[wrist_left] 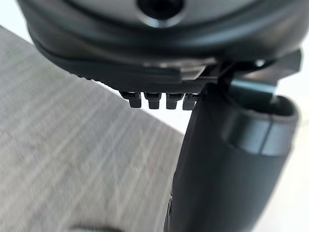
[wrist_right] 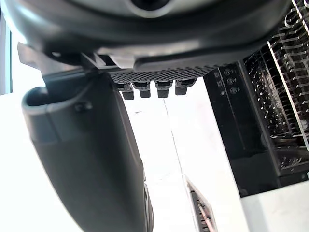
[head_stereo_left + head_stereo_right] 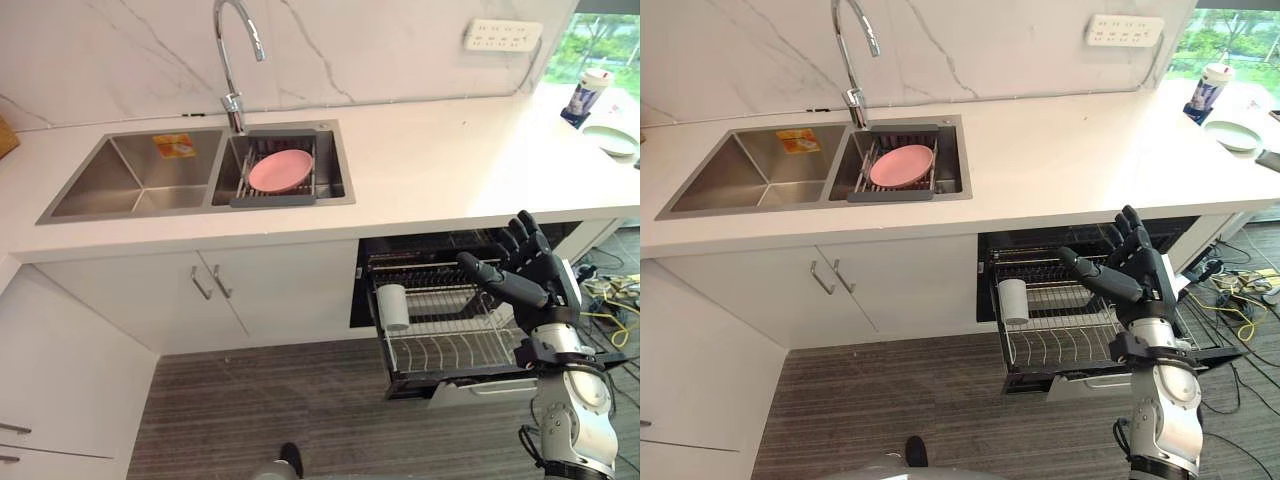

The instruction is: Walk over to the sink, pick up the cup, carry it to the dishwasher, place the cup inside the dishwasher, then close the dishwasher door

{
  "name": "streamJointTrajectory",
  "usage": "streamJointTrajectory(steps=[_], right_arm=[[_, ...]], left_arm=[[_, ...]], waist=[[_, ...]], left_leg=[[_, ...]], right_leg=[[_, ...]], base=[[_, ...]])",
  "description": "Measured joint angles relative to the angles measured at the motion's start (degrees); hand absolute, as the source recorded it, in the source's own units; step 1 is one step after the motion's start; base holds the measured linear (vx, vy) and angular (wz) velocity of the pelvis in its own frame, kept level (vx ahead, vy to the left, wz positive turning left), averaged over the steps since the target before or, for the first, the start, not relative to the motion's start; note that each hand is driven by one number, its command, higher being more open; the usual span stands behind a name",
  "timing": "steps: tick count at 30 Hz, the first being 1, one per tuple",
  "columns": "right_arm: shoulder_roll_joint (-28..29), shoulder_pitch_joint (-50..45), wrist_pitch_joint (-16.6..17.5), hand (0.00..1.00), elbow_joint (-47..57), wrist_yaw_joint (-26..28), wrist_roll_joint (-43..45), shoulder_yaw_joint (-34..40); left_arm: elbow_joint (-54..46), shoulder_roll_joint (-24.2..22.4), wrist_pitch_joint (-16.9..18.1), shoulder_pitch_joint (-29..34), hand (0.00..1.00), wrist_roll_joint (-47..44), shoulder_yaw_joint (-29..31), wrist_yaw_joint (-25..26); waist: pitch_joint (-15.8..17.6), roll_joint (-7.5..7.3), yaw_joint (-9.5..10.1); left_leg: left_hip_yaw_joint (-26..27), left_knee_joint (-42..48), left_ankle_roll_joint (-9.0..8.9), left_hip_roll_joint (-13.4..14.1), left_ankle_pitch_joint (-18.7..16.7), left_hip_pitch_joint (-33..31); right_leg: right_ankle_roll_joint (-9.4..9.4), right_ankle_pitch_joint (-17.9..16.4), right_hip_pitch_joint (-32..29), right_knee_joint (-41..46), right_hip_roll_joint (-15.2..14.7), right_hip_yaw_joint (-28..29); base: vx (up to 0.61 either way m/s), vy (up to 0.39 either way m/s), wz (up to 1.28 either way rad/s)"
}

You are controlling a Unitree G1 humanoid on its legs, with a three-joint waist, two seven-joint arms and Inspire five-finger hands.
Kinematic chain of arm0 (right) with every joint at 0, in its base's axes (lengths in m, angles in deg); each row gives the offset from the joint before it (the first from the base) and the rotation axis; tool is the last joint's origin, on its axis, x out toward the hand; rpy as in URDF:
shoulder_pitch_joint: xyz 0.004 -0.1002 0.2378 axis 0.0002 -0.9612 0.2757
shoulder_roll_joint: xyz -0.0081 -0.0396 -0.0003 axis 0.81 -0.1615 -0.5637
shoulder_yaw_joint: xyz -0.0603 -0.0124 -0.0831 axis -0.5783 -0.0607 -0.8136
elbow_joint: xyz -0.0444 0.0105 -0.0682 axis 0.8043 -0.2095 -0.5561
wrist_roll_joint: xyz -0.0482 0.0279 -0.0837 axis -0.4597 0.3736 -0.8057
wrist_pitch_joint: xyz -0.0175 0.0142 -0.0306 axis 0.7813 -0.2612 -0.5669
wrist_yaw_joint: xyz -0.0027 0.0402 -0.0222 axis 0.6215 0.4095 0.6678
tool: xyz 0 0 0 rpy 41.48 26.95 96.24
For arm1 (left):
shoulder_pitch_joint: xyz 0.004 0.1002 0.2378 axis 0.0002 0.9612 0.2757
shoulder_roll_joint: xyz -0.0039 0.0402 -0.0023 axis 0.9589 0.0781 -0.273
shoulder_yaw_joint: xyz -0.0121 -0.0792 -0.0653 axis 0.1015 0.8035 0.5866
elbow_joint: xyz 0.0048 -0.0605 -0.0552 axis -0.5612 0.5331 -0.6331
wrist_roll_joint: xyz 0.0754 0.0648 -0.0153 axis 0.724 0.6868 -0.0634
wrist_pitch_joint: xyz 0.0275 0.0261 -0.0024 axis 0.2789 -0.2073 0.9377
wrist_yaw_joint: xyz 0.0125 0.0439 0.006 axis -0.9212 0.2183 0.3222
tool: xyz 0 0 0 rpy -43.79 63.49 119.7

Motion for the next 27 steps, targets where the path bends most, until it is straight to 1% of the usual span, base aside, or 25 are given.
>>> streamJointTrajectory(steps=[1,2,3,4,5,6,7,8,9,10,11,12,13,15,17,20,23,25,27], right_arm=[[1.3,0.1,0.0,1.00,0.3,-0.7,0.0,-1.4],[2.4,-0.1,0.0,1.00,0.4,-0.7,0.0,-2.3],[3.0,-0.5,0.0,1.00,0.3,-0.8,0.0,-2.8],[4.2,-1.4,0.0,1.00,0.2,-1.0,-0.1,-4.1],[4.9,-2.1,0.0,1.00,0.2,-1.0,-0.3,-5.4],[5.3,-3.2,0.1,1.00,0.4,-0.7,-0.8,-7.0],[5.3,-3.9,0.2,1.00,0.8,-0.6,-0.7,-7.5],[5.3,-5.2,0.3,1.00,2.4,-0.6,-0.7,-7.7],[4.4,-6.8,0.6,1.00,4.2,-0.8,-0.5,-7.0],[4.1,-7.6,0.7,1.00,5.2,-1.2,-0.3,-6.6],[4.0,-8.8,0.9,1.00,6.0,-1.5,0.5,-5.1],[3.8,-9.8,1.3,1.00,5.9,-1.6,1.7,-3.8],[3.6,-10.4,1.4,1.00,5.6,-1.6,2.8,-2.7],[3.8,-11.3,1.9,1.00,5.7,-1.4,4.0,-1.6],[4.2,-12.1,2.7,1.00,6.8,-1.4,4.4,-1.0],[6.4,-12.2,3.0,1.00,10.2,0.1,5.0,-1.4],[7.9,-14.7,3.1,1.00,13.9,1.2,5.0,-2.9],[8.5,-16.7,3.1,1.00,15.1,2.0,5.0,-4.5],[8.8,-17.4,3.1,1.00,15.1,2.1,5.0,-5.6]], left_arm=[[0.0,0.4,-0.4,-0.7,1.00,0.2,-0.3,-0.1],[0.0,0.8,-0.7,-1.1,1.00,0.3,-0.4,-0.2],[0.1,0.9,-0.9,-1.6,1.00,0.2,-0.5,-0.3],[0.1,1.2,-1.1,-2.3,1.00,0.0,-0.6,-0.7],[0.2,1.5,-1.1,-2.7,1.00,0.1,-1.2,-1.2],[0.8,2.9,-1.1,-3.3,1.00,0.4,-2.5,-1.5],[1.1,3.5,-1.2,-3.7,1.00,1.0,-3.2,-1.7],[1.3,4.6,-1.2,-4.4,1.00,2.1,-4.5,-2.0],[1.4,5.4,-1.3,-4.7,1.00,3.6,-5.7,-2.4],[1.2,5.7,-1.3,-4.4,1.00,3.8,-6.4,-2.1],[1.6,5.9,-1.5,-4.1,1.00,4.4,-7.0,-1.9],[2.4,6.4,-1.6,-4.1,1.00,4.5,-7.6,-1.7],[3.3,6.7,-1.6,-4.1,1.00,4.5,-7.9,-1.7],[3.6,6.8,-1.6,-4.1,1.00,4.6,-7.7,-1.9],[3.5,6.7,-1.4,-4.0,1.00,4.6,-7.1,-2.2],[2.9,5.4,-1.0,-3.9,1.00,4.6,-4.8,-2.2],[2.9,4.8,-1.0,-3.8,1.00,4.6,-4.8,-2.1],[2.9,4.7,-1.0,-3.6,1.00,4.6,-4.8,-2.0],[2.9,4.6,-1.0,-3.5,1.00,4.6,-4.7,-1.8]], waist=[[-0.1,0.07,0.11],[-0.3,0.47,0.02],[-0.2,0.57,-0.19],[-0.4,1.12,-0.71],[-0.3,1.06,-1.04],[-0.3,0.78,-1.86],[-0.3,0.63,-2.45],[-0.7,-0.60,-3.32],[-0.3,-0.65,-4.92],[-0.3,-0.77,-5.34],[-0.2,-0.96,-5.46],[-0.3,-0.90,-5.57],[-0.3,-0.88,-6.21],[-0.3,-0.99,-6.30],[-0.8,-1.28,-6.23],[-1.0,-1.17,-5.71],[-1.3,-1.05,-5.35],[-2.2,-0.97,-5.07],[-2.3,-0.95,-5.06]], left_leg=[[1.1,0.2,0.64,-0.6,-0.7,0.0],[1.7,-0.1,1.05,-1.0,-1.1,-0.1],[1.9,-0.4,1.13,-1.1,-1.1,-0.1],[2.4,-1.2,1.23,-1.0,-1.1,-0.1],[2.5,-1.7,1.67,-0.9,-0.9,-0.1],[1.3,-2.2,2.37,-0.7,-0.4,-0.6],[0.5,-2.2,2.60,-0.7,-0.2,-1.2],[-1.3,-2.0,2.76,-1.6,0.2,-2.5],[-4.0,-2.0,3.01,-2.6,0.6,-3.3],[-4.7,-2.0,3.19,-3.0,0.8,-3.4],[-5.5,-2.0,3.05,-3.2,0.8,-3.2],[-6.7,-2.0,2.45,-3.3,1.2,-3.2],[-8.2,-2.0,2.34,-2.9,1.3,-3.0],[-9.7,-2.0,2.27,-1.9,1.3,-2.5],[-11.0,-2.0,2.16,-1.7,1.3,-2.1],[-11.0,-2.0,2.09,-1.8,1.2,-2.2],[-11.0,-2.3,2.08,-2.1,1.0,-2.2],[-10.9,-2.3,2.03,-2.8,0.7,-2.2],[-10.7,-2.3,2.54,-3.2,0.3,-2.0]], right_leg=[[-0.24,-0.1,-1.2,1.3,-1.1,0.9],[-1.66,-0.4,-2.3,3.0,-1.8,0.7],[-3.28,-0.4,-3.1,4.2,-2.1,0.7],[-5.88,-0.1,-4.4,5.7,-2.1,1.7],[-6.10,-0.6,-5.3,6.3,-1.1,4.7],[-5.20,-2.8,-5.7,4.9,2.8,10.7],[-5.03,-3.8,-5.7,2.9,5.5,13.5],[-5.65,-5.8,-5.0,-2.5,10.4,20.3],[-6.41,-6.5,-3.8,-5.4,13.0,26.8],[-7.24,-6.4,-3.6,-5.6,13.6,29.0],[-7.55,-6.3,-3.2,-5.0,13.6,29.7],[-7.54,-6.3,-3.3,-3.4,14.0,31.3],[-7.54,-6.3,-3.5,-1.3,14.6,32.6],[-7.63,-6.4,-4.3,1.9,15.3,32.9],[-7.63,-6.4,-4.1,3.8,15.3,33.0],[-7.64,-6.4,-4.0,3.7,15.1,33.1],[-7.84,-6.5,-3.9,3.8,14.8,33.2],[-8.07,-7.1,-3.8,3.7,14.3,33.3],[-8.16,-7.6,-3.3,3.7,14.1,33.4]], base=[[0.02,0.088,-0.33],[0.02,0.085,-0.27],[0.02,0.081,-0.09],[0.02,0.075,-0.05],[0.04,0.027,0.08],[0.03,-0.037,0.22],[0.04,-0.120,0.55],[0.05,-0.155,0.90],[0.06,-0.131,0.91],[0.08,-0.070,0.77],[0.12,-0.014,0.49],[0.19,-0.031,0.59],[0.15,-0.027,0.61],[0.08,-0.044,0.46],[0.06,-0.041,0.36],[0.03,-0.011,0.05],[-0.01,0.002,-0.02],[-0.01,0.005,-0.02],[-0.02,0.003,-0.01]])
